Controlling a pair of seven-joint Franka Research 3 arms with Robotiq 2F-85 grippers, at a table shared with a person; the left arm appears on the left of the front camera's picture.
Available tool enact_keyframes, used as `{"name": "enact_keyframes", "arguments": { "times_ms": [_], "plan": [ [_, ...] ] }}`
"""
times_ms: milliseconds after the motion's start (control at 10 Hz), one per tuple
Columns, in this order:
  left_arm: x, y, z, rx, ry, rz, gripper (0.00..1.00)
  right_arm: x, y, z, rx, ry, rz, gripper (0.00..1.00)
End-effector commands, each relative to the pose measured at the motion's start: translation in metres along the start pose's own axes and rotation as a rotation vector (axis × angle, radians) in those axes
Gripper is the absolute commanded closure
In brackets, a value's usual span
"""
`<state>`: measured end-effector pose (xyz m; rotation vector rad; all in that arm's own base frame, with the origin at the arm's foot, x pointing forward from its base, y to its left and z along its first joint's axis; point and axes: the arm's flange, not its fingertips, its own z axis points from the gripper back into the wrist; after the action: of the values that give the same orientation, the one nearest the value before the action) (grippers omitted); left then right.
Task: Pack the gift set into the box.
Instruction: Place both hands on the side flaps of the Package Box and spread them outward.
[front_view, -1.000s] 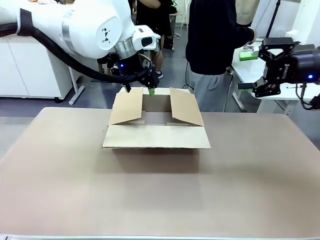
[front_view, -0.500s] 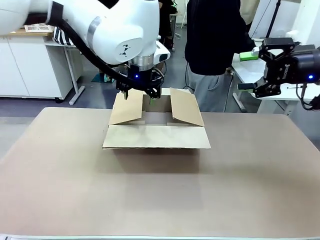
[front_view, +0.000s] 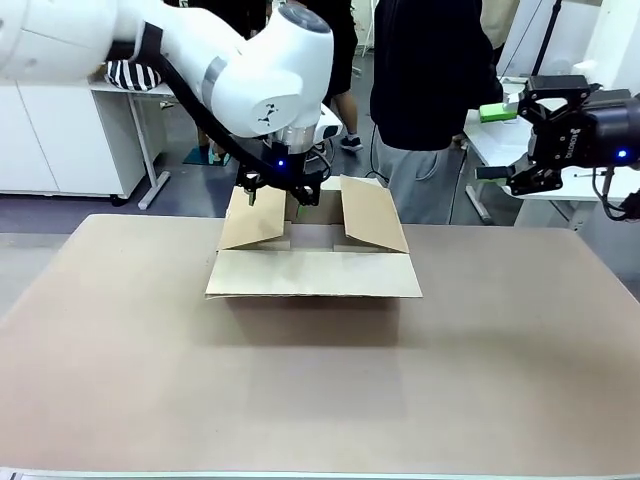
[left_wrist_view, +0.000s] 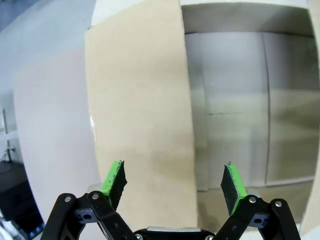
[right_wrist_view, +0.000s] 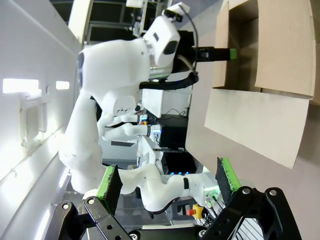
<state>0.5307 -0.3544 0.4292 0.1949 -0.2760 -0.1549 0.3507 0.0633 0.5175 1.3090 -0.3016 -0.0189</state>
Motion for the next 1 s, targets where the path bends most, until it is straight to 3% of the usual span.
{"name": "enact_keyframes", "arguments": {
  "times_ms": [0,500,900],
  "plan": [
    [0.010,-0.010,-0.011,0.065,-0.006,0.034,0.00,0.003,0.001,-0.003,0.029,-0.010,0.023,0.00],
    [0.011,-0.010,-0.022,0.233,-0.002,0.074,0.00,0.003,0.001,-0.003,0.029,-0.010,0.023,0.00],
    [0.011,-0.005,-0.005,0.295,-0.033,0.071,0.00,0.003,0.001,-0.003,0.029,-0.010,0.023,0.00]
  ]
}}
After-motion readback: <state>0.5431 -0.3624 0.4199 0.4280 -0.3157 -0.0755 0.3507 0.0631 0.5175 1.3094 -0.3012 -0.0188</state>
